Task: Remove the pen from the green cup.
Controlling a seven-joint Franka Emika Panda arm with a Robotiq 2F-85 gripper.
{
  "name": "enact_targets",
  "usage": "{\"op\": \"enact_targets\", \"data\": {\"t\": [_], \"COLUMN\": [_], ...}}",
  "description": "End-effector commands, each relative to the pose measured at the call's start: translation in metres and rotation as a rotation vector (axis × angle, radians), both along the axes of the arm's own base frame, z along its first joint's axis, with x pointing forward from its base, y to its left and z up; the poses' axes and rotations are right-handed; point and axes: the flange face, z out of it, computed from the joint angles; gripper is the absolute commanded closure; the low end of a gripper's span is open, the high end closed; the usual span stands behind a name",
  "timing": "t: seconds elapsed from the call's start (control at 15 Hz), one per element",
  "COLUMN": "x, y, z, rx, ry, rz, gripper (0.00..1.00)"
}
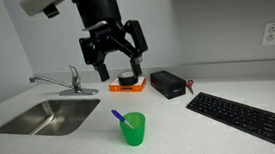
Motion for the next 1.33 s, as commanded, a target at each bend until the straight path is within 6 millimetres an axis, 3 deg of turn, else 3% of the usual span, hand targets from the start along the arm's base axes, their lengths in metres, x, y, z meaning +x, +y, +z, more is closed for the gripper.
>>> {"op": "enact_targets", "data": {"t": [0.0, 0.33, 0.6, 1.27], "x": [0.001, 0.003, 0.015, 0.037], "y": [0.001, 0.002, 0.014, 0.033], "z": [-0.008, -0.016, -0.043, -0.115], "rx": [0.003, 0.015, 0.109, 0.093], "ry": [0.006, -0.004, -0.026, -0.077], "rz": [0.001, 0.003, -0.057, -0.084], "gripper": [0.0, 0.0, 0.0, 0.0]}}
